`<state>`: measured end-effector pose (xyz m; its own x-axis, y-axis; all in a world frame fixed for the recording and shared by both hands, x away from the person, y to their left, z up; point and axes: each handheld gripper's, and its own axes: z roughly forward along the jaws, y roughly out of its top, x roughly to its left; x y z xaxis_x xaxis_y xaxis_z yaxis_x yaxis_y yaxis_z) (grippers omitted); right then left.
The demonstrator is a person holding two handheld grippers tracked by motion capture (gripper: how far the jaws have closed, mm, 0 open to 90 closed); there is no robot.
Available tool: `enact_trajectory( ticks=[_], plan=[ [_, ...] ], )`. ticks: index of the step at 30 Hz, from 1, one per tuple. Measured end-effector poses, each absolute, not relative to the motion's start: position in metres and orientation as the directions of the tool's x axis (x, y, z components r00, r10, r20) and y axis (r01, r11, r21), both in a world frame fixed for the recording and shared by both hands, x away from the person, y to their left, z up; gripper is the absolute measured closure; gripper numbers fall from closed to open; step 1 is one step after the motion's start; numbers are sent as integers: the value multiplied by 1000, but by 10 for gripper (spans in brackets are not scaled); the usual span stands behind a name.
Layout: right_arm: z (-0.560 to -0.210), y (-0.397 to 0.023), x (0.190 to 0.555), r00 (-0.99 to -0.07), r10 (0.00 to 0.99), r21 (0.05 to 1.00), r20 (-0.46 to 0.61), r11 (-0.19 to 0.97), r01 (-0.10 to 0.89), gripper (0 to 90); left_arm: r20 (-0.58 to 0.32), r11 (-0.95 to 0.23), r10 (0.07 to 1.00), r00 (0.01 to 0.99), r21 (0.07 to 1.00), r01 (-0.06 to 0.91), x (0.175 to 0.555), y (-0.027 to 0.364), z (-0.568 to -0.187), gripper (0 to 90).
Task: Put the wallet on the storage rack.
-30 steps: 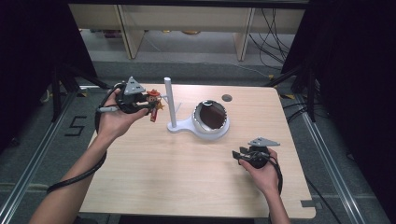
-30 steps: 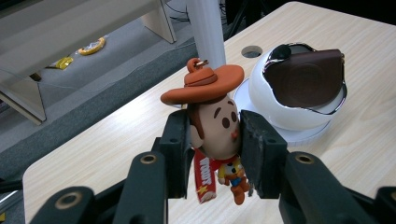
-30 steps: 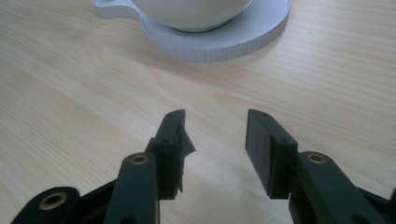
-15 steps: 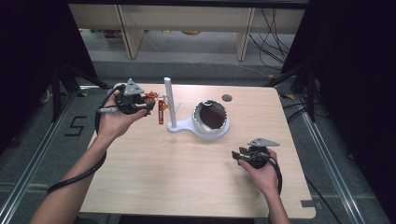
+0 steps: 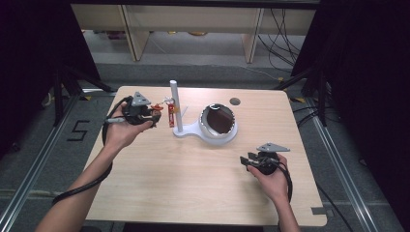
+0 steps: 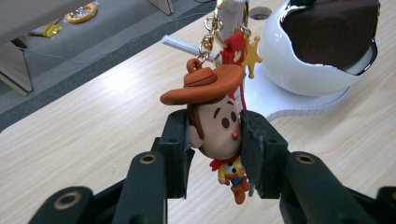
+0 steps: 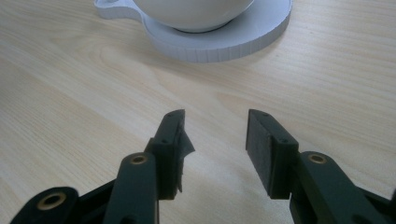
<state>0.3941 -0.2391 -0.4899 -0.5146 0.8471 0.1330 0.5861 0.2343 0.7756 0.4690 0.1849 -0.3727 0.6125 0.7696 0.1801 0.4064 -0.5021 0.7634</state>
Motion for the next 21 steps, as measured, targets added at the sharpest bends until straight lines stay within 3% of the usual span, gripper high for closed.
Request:
enact_trajectory(
  ticks=[11,21],
  plan=[
    [-489,-239,392,-502,852,768,151,219,602,576,144,-479,761,633,782,397,469,180,-390,614],
    [-489,-241,392,-503,852,783,146,212,585,564,161,-483,757,633,790,377,459,193,-399,468]
  ],
)
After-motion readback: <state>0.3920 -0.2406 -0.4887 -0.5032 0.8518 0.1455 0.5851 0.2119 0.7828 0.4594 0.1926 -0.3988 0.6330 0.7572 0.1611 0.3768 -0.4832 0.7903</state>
